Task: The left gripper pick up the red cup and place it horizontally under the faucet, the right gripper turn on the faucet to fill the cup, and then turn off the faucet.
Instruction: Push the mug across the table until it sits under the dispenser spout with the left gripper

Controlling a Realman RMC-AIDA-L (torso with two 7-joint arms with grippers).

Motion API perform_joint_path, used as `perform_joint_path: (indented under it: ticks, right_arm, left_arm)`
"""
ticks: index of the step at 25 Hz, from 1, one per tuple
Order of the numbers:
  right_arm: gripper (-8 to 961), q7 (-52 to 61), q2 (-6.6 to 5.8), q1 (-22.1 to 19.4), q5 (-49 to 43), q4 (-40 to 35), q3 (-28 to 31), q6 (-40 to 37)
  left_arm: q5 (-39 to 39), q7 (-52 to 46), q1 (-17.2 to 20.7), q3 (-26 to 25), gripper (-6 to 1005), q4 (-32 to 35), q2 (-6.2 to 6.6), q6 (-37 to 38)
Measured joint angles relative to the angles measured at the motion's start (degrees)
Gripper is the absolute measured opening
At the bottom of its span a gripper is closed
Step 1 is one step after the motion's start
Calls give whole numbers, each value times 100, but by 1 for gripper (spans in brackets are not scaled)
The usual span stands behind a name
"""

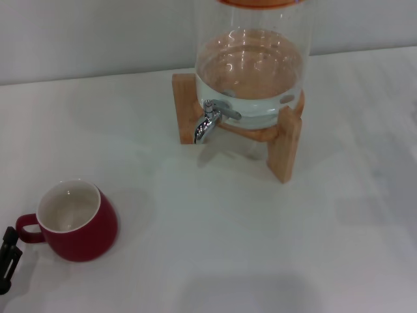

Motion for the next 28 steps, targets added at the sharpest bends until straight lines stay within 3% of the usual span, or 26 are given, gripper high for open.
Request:
perform_joint_path:
  ticks: [28]
  right_arm:
    - [680, 0, -25, 44, 29, 0, 0, 16]
  left_arm:
    - [31, 0, -231, 27, 701, -1, 13, 320]
